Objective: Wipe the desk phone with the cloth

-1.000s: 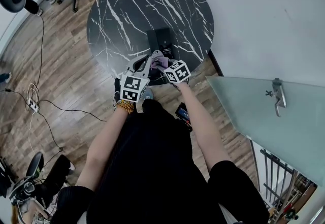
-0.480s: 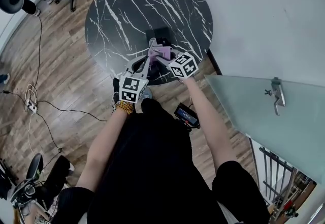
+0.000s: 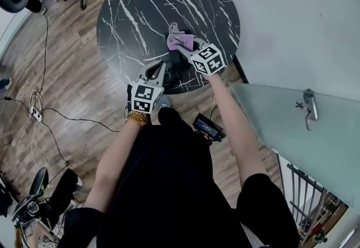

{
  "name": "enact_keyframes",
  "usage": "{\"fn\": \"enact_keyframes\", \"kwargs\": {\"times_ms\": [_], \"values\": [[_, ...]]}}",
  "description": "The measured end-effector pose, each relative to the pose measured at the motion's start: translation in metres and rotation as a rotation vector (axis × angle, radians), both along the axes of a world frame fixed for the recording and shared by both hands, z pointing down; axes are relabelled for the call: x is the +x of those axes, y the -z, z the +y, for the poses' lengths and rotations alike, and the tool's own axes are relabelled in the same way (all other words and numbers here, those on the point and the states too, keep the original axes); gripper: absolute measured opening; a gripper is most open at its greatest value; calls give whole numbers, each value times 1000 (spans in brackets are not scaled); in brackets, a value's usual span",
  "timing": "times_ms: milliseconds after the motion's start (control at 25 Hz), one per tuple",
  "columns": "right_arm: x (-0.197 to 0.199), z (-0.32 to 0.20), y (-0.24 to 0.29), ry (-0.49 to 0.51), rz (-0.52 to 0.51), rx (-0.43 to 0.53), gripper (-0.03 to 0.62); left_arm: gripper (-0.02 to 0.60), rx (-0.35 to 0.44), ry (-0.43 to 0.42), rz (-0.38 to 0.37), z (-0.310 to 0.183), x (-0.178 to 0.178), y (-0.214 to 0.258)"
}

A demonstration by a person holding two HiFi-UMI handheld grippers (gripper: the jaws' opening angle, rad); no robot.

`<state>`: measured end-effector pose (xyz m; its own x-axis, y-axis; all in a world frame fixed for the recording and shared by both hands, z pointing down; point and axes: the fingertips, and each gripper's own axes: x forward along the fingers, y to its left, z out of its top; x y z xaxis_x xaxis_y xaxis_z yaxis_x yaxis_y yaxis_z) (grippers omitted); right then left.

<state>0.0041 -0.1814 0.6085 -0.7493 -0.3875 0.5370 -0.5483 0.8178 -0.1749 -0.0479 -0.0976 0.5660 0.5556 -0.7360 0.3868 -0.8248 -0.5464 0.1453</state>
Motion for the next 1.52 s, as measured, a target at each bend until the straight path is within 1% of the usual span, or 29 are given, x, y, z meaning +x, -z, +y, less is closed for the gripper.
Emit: {"fn": "enact_keyframes", "kwargs": {"times_ms": [160, 480, 720, 880, 1120, 1520], "values": [[3, -15, -6, -31, 33, 7, 80, 14, -1, 1, 2, -3, -1, 0], [6, -35, -30, -75, 87, -28, 80, 14, -12, 2, 9, -3, -3, -4], [-1, -36, -46, -57, 137, -56, 80, 14, -22, 3, 8, -1, -3, -8], [-2, -35, -51, -73, 130, -65, 80, 14, -24, 6, 8, -2, -4, -8], [1, -32, -57, -58, 145, -54, 80, 14, -29, 7, 7, -2, -3, -10], [4, -24, -60, -63, 126, -54, 80, 14, -26, -6, -6, 3, -3, -10]]}}
